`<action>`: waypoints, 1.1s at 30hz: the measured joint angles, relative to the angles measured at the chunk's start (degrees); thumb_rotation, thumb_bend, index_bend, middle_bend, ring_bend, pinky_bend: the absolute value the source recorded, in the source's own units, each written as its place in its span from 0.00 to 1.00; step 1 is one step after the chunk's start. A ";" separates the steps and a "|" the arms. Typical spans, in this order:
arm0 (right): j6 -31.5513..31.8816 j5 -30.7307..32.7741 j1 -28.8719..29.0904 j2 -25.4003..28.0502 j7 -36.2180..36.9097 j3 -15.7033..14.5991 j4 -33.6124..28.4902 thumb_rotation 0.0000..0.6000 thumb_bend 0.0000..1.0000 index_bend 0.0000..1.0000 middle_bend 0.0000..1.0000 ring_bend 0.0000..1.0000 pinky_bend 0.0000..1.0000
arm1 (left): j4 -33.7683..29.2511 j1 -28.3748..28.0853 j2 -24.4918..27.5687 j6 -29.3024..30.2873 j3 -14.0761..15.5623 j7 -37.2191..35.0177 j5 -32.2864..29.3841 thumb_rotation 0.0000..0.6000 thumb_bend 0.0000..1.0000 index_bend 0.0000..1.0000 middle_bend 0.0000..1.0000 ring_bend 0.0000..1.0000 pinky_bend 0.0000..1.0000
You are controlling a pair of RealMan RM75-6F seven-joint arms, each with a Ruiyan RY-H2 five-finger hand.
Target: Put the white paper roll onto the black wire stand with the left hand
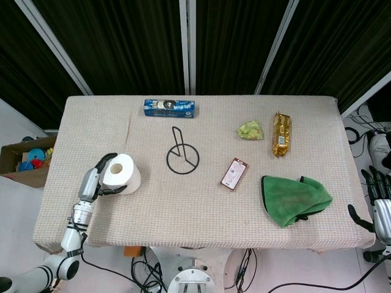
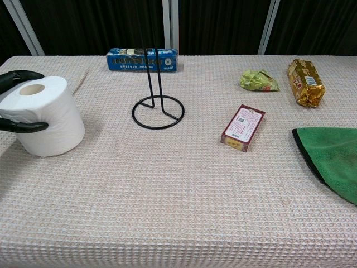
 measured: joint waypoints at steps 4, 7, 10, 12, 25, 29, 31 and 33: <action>-0.14 0.01 -0.01 -0.02 -0.02 -0.11 -0.02 1.00 0.27 0.00 0.00 0.00 0.00 | 0.04 -0.03 0.00 0.05 0.02 -0.07 0.10 1.00 0.32 0.35 0.51 0.49 0.48; -0.18 -0.02 -0.06 -0.10 0.00 -0.21 0.10 1.00 0.27 0.00 0.00 0.00 0.00 | 0.09 0.03 -0.03 0.04 0.10 -0.15 0.11 1.00 0.32 0.35 0.51 0.49 0.48; -0.03 -0.03 -0.13 -0.13 0.09 -0.21 0.20 1.00 0.27 0.00 0.00 0.00 0.00 | 0.03 -0.01 0.01 0.05 0.07 -0.29 0.15 1.00 0.32 0.35 0.51 0.49 0.48; -0.01 -0.02 -0.16 -0.11 0.12 -0.21 0.26 1.00 0.27 0.00 0.00 0.00 0.00 | -0.08 -0.05 0.06 0.13 0.01 -0.37 0.17 1.00 0.32 0.35 0.51 0.49 0.48; -0.29 0.01 -0.10 -0.49 0.52 -0.31 0.93 1.00 0.27 0.00 0.00 0.00 0.00 | -11.25 -2.39 5.82 2.84 -3.89 2.95 1.41 1.00 0.32 0.36 0.52 0.50 0.50; -0.35 -0.04 -0.07 -0.75 0.67 -0.36 1.15 1.00 0.27 0.00 0.00 0.00 0.00 | -21.70 -4.48 10.86 2.41 -7.32 8.17 1.02 1.00 0.32 0.35 0.52 0.50 0.50; -0.40 0.00 -0.08 -0.80 0.77 -0.38 1.33 1.00 0.27 0.00 0.00 0.00 0.00 | -28.38 -5.96 14.33 1.50 -9.75 11.27 0.47 1.00 0.32 0.34 0.52 0.50 0.50; -0.51 0.10 -0.10 -0.83 0.82 -0.42 1.56 1.00 0.27 0.00 0.00 0.00 0.00 | -34.12 -7.51 17.67 0.53 -12.27 14.31 -0.06 1.00 0.33 0.33 0.52 0.50 0.50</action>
